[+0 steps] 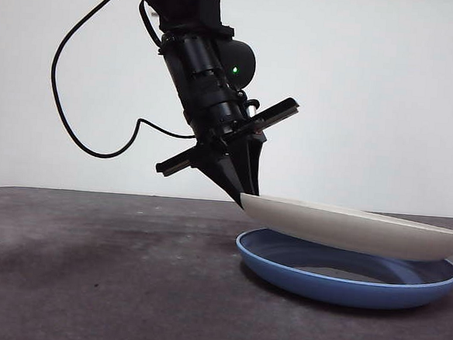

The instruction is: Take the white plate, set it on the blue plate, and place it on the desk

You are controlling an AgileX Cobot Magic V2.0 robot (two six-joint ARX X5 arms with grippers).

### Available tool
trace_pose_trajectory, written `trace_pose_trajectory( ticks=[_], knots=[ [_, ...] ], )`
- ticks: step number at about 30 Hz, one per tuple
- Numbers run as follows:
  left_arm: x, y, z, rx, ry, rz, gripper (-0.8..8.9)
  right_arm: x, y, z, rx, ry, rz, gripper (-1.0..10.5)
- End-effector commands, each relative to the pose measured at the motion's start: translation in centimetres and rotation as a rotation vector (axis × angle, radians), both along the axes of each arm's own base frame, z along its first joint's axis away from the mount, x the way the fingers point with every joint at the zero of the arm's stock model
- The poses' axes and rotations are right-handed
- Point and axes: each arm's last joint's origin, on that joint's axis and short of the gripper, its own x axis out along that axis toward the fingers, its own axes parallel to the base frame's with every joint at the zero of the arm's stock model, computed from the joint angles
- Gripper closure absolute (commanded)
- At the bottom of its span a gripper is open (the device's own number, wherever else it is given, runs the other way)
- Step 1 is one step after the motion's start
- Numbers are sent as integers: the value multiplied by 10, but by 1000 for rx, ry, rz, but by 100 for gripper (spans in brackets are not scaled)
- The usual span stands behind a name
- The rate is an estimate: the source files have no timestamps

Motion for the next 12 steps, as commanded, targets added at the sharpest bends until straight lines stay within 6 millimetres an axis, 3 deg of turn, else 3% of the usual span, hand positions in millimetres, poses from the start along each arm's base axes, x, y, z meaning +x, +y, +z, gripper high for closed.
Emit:
trace_pose_trajectory(
  ticks=[1, 12],
  knots=[
    [3, -5, -1, 14, -34, -26, 805, -2, 0, 5, -1, -28, 8, 407],
    [4, -7, -1, 28, -70, -27, 805, -2, 0, 5, -2, -23, 9, 407]
  ],
)
